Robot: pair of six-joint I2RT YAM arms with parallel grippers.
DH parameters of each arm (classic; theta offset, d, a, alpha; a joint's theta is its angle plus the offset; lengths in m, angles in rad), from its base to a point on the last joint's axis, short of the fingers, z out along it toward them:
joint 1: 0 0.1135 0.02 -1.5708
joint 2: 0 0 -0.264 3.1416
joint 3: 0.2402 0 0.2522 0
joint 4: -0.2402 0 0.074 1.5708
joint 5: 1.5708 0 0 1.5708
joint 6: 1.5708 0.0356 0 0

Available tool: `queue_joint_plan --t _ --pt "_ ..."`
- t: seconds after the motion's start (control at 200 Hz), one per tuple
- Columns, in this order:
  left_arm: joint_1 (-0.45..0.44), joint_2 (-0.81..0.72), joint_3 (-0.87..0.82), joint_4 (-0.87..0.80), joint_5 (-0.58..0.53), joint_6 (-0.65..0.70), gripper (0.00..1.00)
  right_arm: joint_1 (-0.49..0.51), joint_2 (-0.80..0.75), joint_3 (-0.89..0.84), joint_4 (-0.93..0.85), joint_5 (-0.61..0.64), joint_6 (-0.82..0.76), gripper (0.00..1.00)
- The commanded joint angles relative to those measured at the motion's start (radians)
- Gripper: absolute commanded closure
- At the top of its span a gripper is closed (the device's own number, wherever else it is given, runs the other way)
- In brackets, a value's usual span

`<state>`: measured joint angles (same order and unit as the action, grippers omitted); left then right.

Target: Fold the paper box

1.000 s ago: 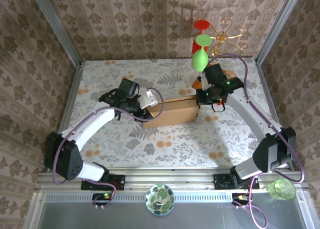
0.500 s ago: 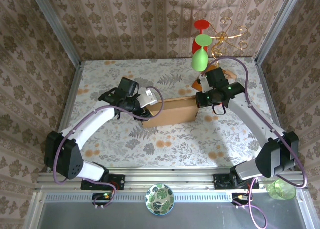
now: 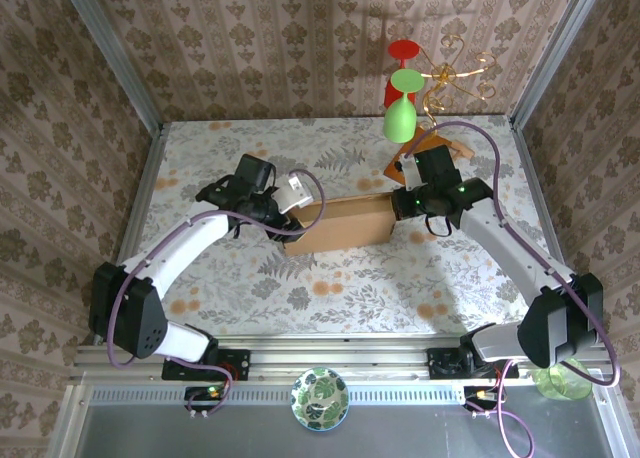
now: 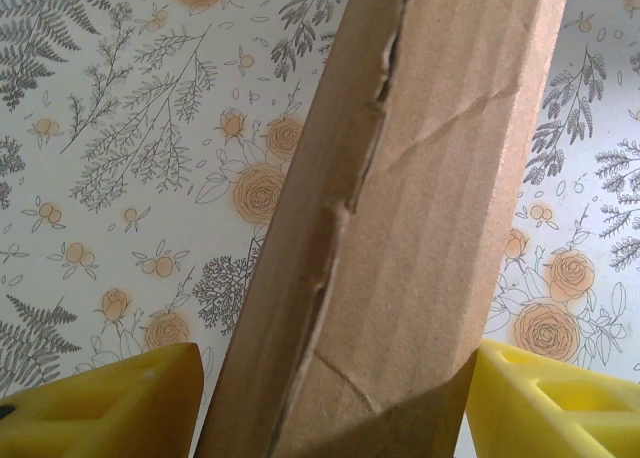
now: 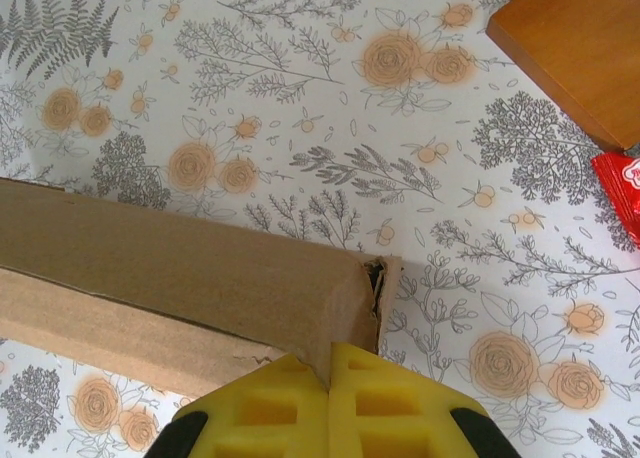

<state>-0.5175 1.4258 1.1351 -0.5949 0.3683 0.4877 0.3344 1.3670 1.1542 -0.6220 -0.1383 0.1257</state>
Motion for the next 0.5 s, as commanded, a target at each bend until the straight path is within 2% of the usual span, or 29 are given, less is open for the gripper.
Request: queue_joint_plan --t 0.0,0.495 --pt "0.024 -0.025 -0.003 0.011 -0.018 -0.114 0.31 0.014 0.032 -0.064 -0.149 0.025 -0.013 1.00" --pt "0.045 -0.173 -0.085 0.117 0.044 -0.315 0.24 0.042 -0.006 -0.040 -0.157 0.067 0.018 1.00"
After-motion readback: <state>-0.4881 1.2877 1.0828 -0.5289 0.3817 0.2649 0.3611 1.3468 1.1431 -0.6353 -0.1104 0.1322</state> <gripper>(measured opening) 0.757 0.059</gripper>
